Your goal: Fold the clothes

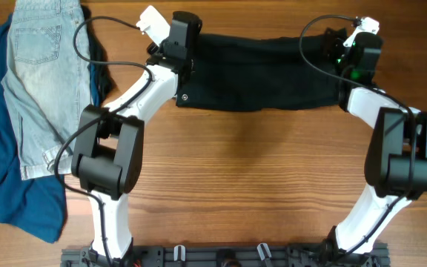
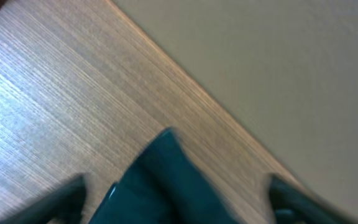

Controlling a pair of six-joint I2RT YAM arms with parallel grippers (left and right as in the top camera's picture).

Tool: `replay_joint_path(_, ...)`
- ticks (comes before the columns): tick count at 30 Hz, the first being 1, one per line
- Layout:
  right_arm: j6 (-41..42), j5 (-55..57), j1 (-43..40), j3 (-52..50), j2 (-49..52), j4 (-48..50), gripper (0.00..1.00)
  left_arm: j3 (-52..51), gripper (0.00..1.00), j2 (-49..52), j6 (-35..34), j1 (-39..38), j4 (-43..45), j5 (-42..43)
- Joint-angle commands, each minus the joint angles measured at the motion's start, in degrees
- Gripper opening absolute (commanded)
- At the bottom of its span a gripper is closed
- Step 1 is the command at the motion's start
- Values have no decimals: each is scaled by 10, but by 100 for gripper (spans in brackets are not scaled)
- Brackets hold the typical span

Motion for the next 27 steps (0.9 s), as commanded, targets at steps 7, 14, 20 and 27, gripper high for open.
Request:
replay_joint_path(7,-102,39,0,12,-92,-100,100,10,100,-50,202,16,-34,32)
replay_joint_path(14,-176,15,0,12,-149,-367,100,10,100,-77,232,24,-212,188)
replay_joint_path(20,-217,15,-23,10,-142,-440,100,10,100,-66,275,32,-290,236)
replay_joint_path(27,-233,-59,-40,11,-139,-420,99,10,100,-13,322,100,-223,413)
